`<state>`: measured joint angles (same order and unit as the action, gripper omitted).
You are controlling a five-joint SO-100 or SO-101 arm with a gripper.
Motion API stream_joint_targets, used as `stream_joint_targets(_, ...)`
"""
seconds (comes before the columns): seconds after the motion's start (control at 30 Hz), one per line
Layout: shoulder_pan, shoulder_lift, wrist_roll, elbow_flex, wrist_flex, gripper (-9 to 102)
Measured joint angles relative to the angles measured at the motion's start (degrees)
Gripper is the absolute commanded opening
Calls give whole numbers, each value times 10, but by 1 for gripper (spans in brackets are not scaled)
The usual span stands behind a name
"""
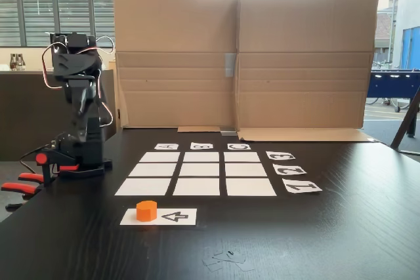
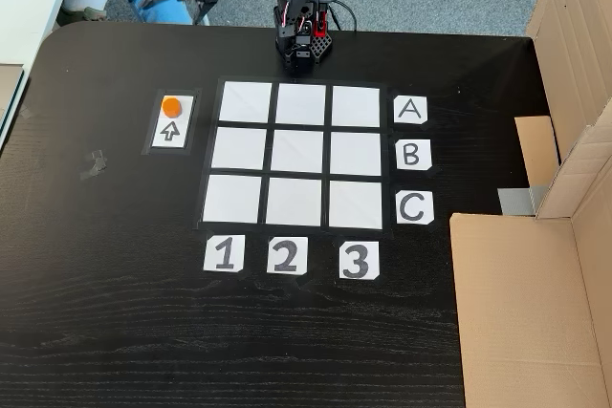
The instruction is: Pick up the round, orange token and place it in the grid on square B2.
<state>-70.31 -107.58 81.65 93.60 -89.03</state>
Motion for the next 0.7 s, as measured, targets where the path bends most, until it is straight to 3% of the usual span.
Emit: stream_joint_targets(0.7, 29, 211, -31, -142, 2, 60)
